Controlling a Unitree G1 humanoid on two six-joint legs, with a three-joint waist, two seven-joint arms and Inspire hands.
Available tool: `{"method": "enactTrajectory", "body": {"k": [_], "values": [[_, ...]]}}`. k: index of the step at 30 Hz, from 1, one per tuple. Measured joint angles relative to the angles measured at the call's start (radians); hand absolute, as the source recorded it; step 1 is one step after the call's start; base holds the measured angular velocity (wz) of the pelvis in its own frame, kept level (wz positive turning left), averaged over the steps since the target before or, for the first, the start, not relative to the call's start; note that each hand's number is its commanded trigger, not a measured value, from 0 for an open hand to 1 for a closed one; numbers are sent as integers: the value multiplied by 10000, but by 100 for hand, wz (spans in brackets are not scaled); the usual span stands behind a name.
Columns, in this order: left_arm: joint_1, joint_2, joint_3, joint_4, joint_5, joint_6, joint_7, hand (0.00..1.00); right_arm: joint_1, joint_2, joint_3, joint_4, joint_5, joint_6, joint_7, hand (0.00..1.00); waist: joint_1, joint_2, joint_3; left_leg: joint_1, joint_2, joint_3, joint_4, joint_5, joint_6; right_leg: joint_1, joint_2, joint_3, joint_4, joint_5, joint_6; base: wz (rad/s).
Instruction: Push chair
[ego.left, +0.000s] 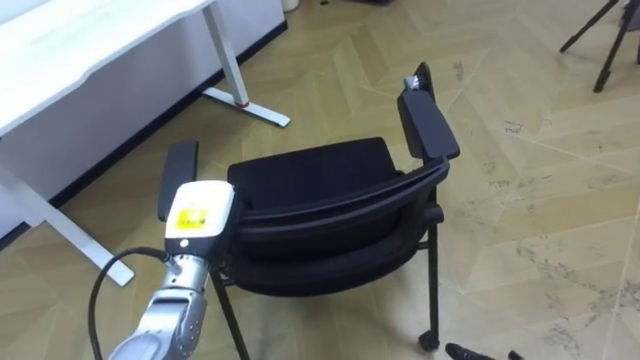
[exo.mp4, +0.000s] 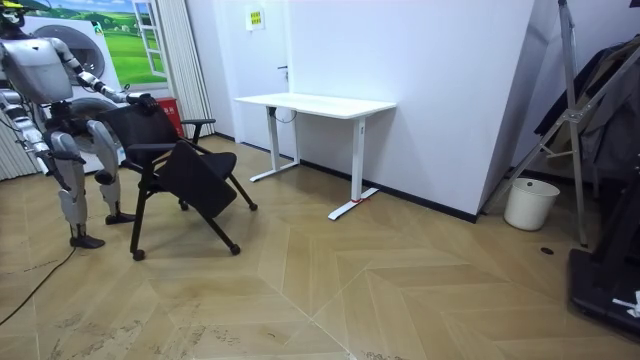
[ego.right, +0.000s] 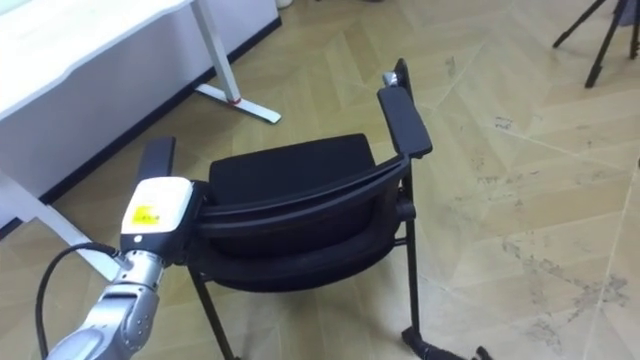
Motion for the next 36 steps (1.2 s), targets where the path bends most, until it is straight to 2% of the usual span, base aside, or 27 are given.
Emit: {"method": "enactTrajectory", "body": {"k": [9,11,13,17,21,23,26,30,31,36], "values": [[22,42,-32,-166,6,61,-40,100,-325,2,-29,-2254,-3279,-24,-2001,0,26,-84,24,17,-6,42,-20,0,0,-17,-1,-18,-10,-1,1,0],[25,42,-34,-205,36,64,-43,100,-326,7,81,-2713,-4082,-16,-2302,0,125,-126,47,80,-6,84,-68,0,0,-27,3,48,30,-1,1,-9],[24,50,-47,-313,73,94,-127,100,-325,-8,344,-3217,-5626,15,-2551,0,271,-204,60,112,-5,110,-89,0,0,-30,0,82,47,-1,1,-7],[18,124,-98,-608,82,283,-447,100,-323,-37,818,-4347,-7172,38,-2609,0,381,-320,90,143,5,174,-89,0,0,-42,0,137,20,-1,1,-5],[42,202,-122,-1001,227,366,-804,100,-319,-168,1522,-5276,-8725,39,-2577,0,553,-459,69,161,12,239,-89,0,0,-46,5,209,7,-1,1,-5],[67,235,-134,-1120,269,370,-818,100,-316,-177,1785,-5489,-9143,40,-2532,0,579,-477,33,146,12,234,-89,0,0,-43,6,202,21,1,-1,0],[60,247,-133,-1158,298,373,-849,100,-310,-195,2127,-5826,-9878,44,-2341,0,606,-494,38,145,12,227,-89,0,0,-48,4,211,62,5,-5,0],[28,292,-133,-1176,305,341,-945,100,-300,-579,2724,-6328,-10741,-5,-1932,0,714,-493,39,159,18,219,-90,0,0,-65,7,282,142,5,-5,-2],[-17,294,-137,-1167,305,290,-1012,100,-300,-736,2849,-6342,-10875,-116,-1816,0,770,-505,46,159,19,217,-92,0,0,-31,8,289,150,7,-7,-4],[-61,407,-213,-1173,296,144,-1029,100,-301,-1047,3098,-6340,-11251,-214,-1473,0,834,-538,67,156,19,202,-113,-1,1,-34,8,250,159,7,-7,0]]}}
